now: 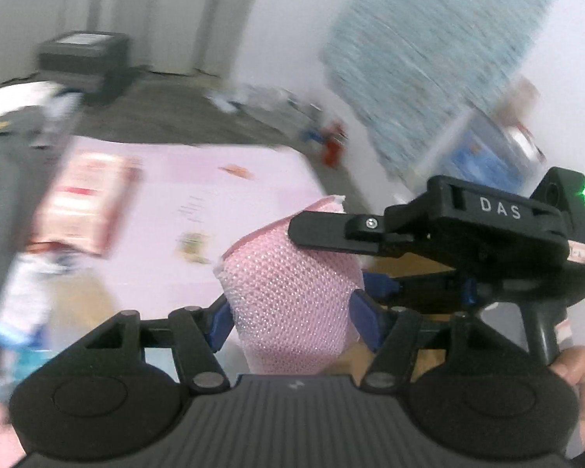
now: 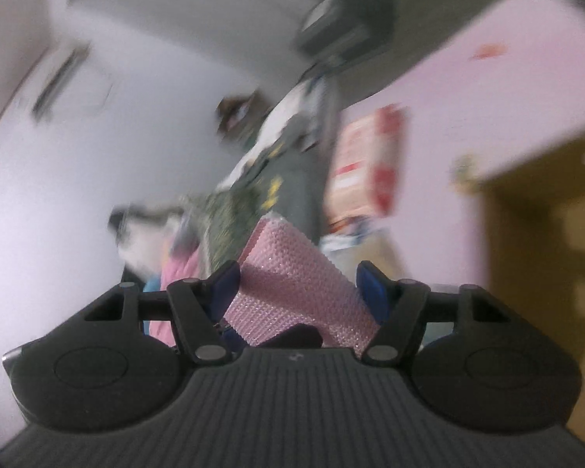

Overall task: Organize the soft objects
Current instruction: 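Carry the pink pouch with the right tool into the cardboard box and release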

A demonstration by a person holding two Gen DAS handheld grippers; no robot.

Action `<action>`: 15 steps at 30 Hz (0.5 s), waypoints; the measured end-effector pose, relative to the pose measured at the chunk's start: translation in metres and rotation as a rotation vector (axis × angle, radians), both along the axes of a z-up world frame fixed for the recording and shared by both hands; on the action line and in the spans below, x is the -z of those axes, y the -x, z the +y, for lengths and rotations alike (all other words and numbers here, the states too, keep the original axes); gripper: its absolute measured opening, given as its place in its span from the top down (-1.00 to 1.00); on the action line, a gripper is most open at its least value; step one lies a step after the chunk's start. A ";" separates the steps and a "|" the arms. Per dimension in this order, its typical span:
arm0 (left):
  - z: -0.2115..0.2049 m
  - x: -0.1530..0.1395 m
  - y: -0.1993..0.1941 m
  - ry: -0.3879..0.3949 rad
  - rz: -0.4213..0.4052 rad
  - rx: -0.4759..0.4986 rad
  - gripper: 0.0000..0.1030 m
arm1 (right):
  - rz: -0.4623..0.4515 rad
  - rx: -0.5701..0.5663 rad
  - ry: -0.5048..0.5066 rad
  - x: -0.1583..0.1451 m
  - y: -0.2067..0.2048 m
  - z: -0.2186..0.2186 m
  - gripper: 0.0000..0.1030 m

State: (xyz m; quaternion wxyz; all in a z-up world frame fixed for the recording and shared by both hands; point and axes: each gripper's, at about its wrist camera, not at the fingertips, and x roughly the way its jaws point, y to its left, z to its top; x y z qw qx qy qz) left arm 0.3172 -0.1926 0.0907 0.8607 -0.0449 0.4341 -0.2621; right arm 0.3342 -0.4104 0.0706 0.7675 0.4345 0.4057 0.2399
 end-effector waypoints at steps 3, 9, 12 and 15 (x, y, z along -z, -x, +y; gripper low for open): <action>-0.051 0.019 -0.002 -0.039 0.014 0.077 -0.25 | 0.047 0.123 -0.020 0.020 0.031 -0.058 -0.31; -0.112 0.067 -0.013 -0.167 -0.029 0.163 -0.47 | 0.151 0.298 -0.110 0.085 0.052 -0.121 -0.38; -0.114 0.078 -0.014 -0.224 0.004 0.142 -0.47 | 0.226 0.345 -0.195 0.129 0.051 -0.133 -0.38; -0.099 0.073 -0.011 -0.165 0.029 0.135 -0.57 | 0.268 0.369 -0.189 0.151 0.053 -0.136 -0.38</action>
